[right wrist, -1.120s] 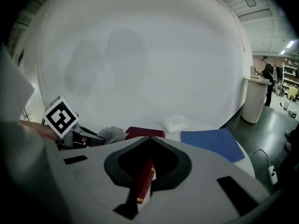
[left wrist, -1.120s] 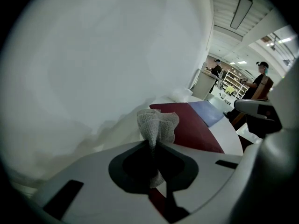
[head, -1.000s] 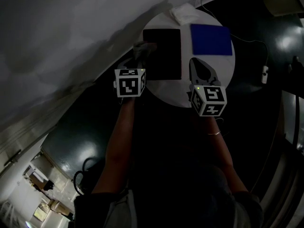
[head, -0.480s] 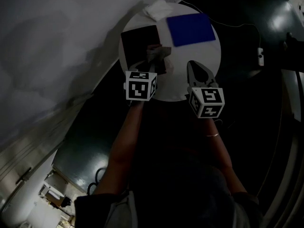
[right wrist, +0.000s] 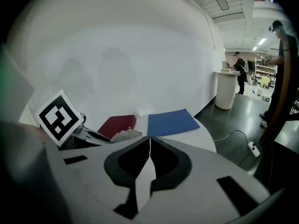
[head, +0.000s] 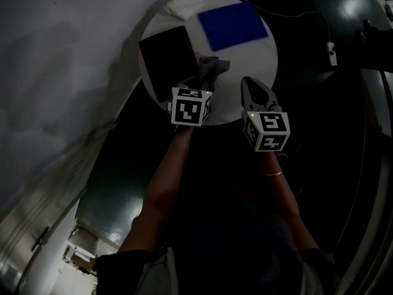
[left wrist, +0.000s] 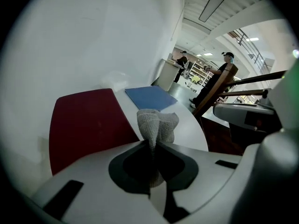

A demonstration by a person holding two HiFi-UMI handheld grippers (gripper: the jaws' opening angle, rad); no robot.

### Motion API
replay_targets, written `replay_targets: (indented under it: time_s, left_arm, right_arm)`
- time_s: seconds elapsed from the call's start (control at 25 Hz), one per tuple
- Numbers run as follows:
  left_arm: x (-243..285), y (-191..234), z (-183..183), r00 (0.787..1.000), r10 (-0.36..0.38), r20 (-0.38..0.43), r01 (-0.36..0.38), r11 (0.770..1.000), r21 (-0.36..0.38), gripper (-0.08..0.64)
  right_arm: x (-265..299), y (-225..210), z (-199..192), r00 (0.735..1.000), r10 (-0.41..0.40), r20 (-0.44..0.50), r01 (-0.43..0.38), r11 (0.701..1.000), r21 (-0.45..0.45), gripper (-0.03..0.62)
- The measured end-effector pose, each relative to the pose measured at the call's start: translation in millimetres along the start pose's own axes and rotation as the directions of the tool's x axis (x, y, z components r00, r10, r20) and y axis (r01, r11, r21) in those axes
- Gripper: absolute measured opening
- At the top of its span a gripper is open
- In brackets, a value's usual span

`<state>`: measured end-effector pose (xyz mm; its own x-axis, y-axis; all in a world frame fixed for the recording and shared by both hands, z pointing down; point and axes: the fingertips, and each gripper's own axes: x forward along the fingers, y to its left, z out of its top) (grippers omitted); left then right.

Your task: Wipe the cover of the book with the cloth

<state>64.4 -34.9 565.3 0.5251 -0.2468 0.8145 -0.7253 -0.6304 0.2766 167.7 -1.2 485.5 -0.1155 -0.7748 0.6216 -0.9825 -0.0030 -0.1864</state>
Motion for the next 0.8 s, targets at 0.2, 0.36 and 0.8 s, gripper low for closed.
replay_targets:
  time_s: [0.2,0.36,0.8]
  left_arm:
    - [-6.2,15.9,-7.3,1.000,0.013,0.000,-0.013,0.999,-0.031,0.034]
    - [-17.9,31.9,-14.9,0.999,0.037,0.005,-0.037,0.998,-0.057,0.035]
    - [-51.3,82.7,-45.6,0.991,0.130,0.033,-0.123,0.978,-0.171,0.035]
  right_arm:
    - [13.1,17.4,3.3,0.999,0.034,-0.015,-0.034,0.999,-0.025,0.029]
    - [25.3,37.0,3.2,0.997,0.072,-0.034,-0.074,0.995,-0.066,0.029]
    - [52.3,90.1,9.7,0.980,0.180,-0.079,-0.190,0.969,-0.155,0.029]
